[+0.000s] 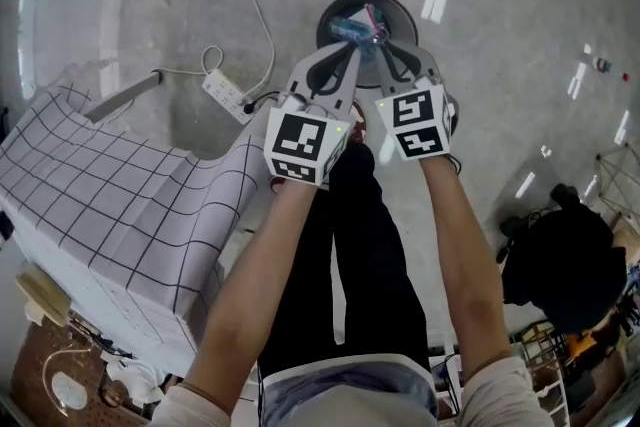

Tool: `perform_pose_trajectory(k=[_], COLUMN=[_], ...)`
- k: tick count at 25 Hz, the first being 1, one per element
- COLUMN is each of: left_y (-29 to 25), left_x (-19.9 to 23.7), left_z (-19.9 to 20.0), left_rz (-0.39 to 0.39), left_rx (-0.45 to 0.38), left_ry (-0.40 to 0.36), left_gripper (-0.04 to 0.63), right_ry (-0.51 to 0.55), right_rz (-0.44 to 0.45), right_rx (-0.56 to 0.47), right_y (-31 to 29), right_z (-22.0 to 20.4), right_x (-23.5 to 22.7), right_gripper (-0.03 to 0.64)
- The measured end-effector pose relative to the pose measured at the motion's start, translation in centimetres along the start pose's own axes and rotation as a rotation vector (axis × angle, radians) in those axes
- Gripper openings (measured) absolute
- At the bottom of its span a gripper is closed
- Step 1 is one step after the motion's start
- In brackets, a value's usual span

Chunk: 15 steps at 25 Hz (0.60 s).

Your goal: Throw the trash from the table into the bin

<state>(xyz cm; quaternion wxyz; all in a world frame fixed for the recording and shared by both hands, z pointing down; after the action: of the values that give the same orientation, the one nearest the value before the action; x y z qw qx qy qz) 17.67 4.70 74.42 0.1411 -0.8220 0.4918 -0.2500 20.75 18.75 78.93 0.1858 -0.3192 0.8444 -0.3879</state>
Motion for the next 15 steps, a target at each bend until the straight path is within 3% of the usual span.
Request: perform_pose_trajectory(k=[15], left_y=[7.1], left_x=[-6.9], left_z=[13.2], left_rz=[-0.006], left_rx=[-0.165], left_ry=[0.013], left_gripper=[0.006], right_ry=[-0.095], right_rz=[-0.056], right_rx=[-0.259], right_y=[17.0], right_z=[10.3], right_x=[1.9], right_gripper=[0.018])
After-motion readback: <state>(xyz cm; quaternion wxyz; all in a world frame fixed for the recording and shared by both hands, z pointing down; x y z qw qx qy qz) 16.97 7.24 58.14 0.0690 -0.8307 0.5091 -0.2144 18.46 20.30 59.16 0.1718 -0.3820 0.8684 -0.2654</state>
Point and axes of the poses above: the fingertips, and each gripper's own axes: y backward along the fingers, x to its left, z out of its top, the point moved 10 cm from there along y, backward along the fingers, and after that the axes turned 2 degrees about -y, right-handed, at the moved point
